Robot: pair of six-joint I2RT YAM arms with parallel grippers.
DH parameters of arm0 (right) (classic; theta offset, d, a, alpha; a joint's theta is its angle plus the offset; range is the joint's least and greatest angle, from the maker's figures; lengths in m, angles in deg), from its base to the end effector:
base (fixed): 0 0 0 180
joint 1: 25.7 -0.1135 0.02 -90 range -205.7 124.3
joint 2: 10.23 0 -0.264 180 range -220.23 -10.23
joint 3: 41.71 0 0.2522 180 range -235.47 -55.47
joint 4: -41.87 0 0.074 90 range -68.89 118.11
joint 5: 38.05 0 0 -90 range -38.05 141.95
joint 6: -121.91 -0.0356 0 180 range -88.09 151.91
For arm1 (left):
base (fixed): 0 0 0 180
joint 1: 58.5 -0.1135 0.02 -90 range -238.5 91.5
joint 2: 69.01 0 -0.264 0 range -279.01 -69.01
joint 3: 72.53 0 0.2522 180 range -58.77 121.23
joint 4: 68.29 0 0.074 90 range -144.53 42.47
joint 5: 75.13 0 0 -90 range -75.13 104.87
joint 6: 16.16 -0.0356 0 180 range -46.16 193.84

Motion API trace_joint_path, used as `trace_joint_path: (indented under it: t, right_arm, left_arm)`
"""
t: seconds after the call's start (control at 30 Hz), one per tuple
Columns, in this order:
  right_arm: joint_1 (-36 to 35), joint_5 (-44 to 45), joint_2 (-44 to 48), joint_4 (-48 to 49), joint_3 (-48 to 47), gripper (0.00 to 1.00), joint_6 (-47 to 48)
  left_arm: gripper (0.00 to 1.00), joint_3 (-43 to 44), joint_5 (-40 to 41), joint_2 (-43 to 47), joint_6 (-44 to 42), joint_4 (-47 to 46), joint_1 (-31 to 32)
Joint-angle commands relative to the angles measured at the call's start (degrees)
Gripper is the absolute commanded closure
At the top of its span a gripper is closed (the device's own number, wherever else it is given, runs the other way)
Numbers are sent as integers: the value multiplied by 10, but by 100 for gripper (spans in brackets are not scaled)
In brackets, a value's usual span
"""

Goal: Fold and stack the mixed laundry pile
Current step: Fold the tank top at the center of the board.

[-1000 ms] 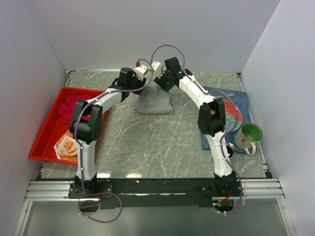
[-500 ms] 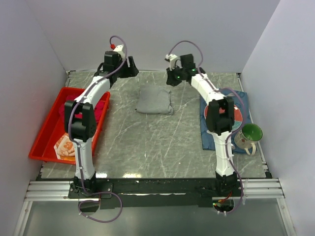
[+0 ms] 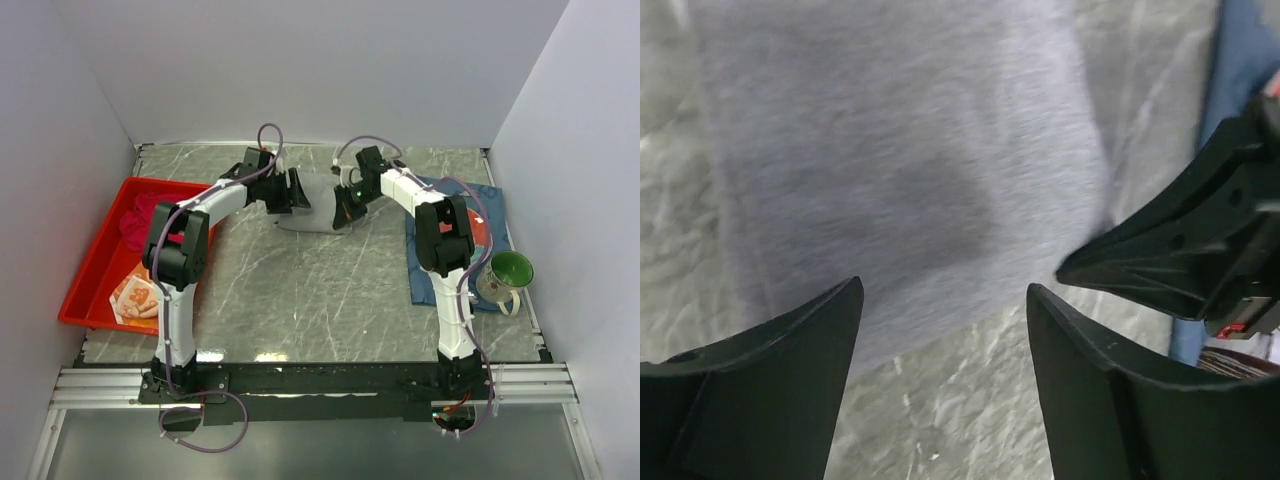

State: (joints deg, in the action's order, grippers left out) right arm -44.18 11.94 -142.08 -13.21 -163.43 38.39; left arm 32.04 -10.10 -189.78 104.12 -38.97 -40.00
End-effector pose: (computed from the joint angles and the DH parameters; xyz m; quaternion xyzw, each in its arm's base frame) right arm 0.4545 0.1760 0.1739 -0.2700 0.8802 0.3534 0.1657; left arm 0.4426 -0.1639 0.1941 -0.0113 0.9073 -0.3348 0.2539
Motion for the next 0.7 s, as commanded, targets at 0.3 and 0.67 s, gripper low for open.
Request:
trace_joint_path:
  t: [0.3, 0.67]
  right_arm:
    - [28, -73, 62, -68, -1, 80, 99]
    - [54, -124, 142, -3, 87, 71, 79]
  left_arm:
    - [4, 139, 113, -59, -7, 93, -24]
    - [9, 250, 56, -182, -13, 180, -15]
